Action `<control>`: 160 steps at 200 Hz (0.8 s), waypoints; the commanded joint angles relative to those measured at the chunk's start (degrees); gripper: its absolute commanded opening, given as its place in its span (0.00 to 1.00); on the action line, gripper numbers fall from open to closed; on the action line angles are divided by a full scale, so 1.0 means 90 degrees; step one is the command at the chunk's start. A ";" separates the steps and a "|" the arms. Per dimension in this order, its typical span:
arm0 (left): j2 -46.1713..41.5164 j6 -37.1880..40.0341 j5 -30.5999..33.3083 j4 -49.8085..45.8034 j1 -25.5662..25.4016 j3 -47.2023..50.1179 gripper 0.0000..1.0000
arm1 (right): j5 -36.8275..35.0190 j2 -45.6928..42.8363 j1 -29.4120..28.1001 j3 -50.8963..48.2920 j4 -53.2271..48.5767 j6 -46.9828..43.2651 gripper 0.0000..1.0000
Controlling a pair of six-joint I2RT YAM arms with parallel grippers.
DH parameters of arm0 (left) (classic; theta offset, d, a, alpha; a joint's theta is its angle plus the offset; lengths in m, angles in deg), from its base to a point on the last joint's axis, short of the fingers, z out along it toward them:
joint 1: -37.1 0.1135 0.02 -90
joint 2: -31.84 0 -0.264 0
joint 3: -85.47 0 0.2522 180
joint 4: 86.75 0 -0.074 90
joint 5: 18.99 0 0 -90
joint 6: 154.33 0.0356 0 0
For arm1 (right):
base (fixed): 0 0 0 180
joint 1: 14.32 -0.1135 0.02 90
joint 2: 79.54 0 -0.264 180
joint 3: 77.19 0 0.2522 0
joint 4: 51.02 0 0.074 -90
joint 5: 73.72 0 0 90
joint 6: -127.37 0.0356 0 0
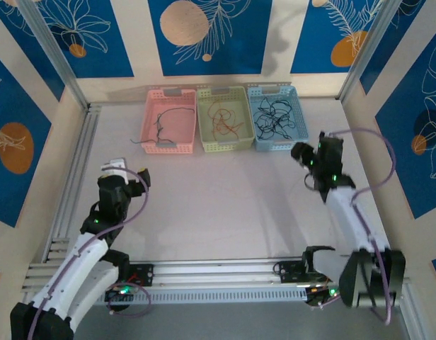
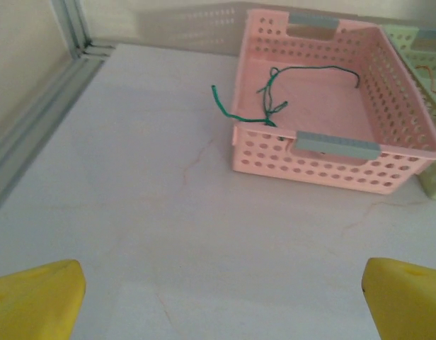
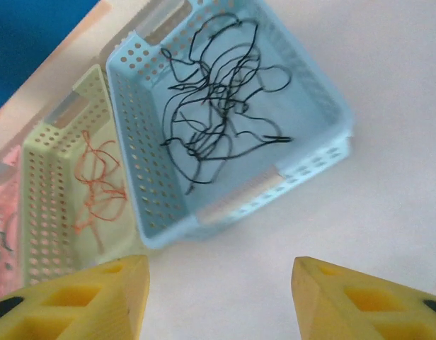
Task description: Untangle the cables
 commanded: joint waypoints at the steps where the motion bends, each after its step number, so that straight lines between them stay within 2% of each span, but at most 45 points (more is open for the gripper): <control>1: 0.0101 0.0995 0.0489 0.2036 -0.0018 0.0650 1.00 | -0.0935 -0.0977 -0.0186 -0.1402 0.1365 -0.1380 0.56; 19: 0.0692 0.1374 0.0436 0.2916 -0.0010 0.0963 1.00 | -0.1152 -0.1458 -0.0208 -0.2257 0.2187 -0.1804 0.56; 35: 0.1511 0.1530 0.0376 0.3563 -0.0010 0.1017 1.00 | -0.1037 -0.1213 -0.0192 -0.2725 0.3099 -0.1997 0.56; 68: 0.3284 0.1836 -0.0157 0.5723 0.0070 0.1216 1.00 | -0.0922 0.0378 -0.0263 -0.2873 0.4896 -0.1996 0.53; 95: 0.4451 0.2391 -0.0615 0.6452 0.0233 0.0828 1.00 | -0.0668 0.1785 -0.0161 -0.2947 0.7034 -0.2217 0.52; 101: 0.4679 0.2408 -0.0808 0.6726 0.0357 0.0796 1.00 | -0.0623 0.2160 -0.0149 -0.2889 0.7331 -0.2259 0.52; 111: 0.4967 0.2054 -0.1365 0.6554 0.0749 0.0693 1.00 | -0.0240 0.2826 -0.0114 -0.2811 0.7831 -0.2375 0.49; 120: 0.5604 0.1871 -0.1717 0.7336 0.0994 0.0796 1.00 | -0.0270 0.3369 -0.0242 -0.2679 0.8302 -0.2543 0.47; 128: 0.5976 0.1930 -0.1792 0.8031 0.1054 0.0807 1.00 | -0.0251 0.3241 -0.0316 -0.2507 0.7867 -0.2624 0.47; 135: 0.5587 0.1895 -0.1904 0.7100 0.1059 0.0655 1.00 | -0.0255 0.2986 -0.0287 -0.2209 0.6801 -0.2590 0.48; 140: 0.5429 0.1963 -0.2096 0.6384 0.1056 0.0460 1.00 | -0.0320 0.3134 -0.0258 -0.2016 0.6618 -0.2547 0.48; 152: 0.5742 0.2066 -0.2233 0.6548 0.1067 0.0245 1.00 | -0.0439 0.3183 -0.0209 -0.1754 0.6242 -0.2417 0.52; 160: 0.5603 0.1848 -0.1913 0.5923 0.1115 0.0068 1.00 | -0.0321 0.3156 -0.0153 -0.1714 0.6044 -0.2387 0.53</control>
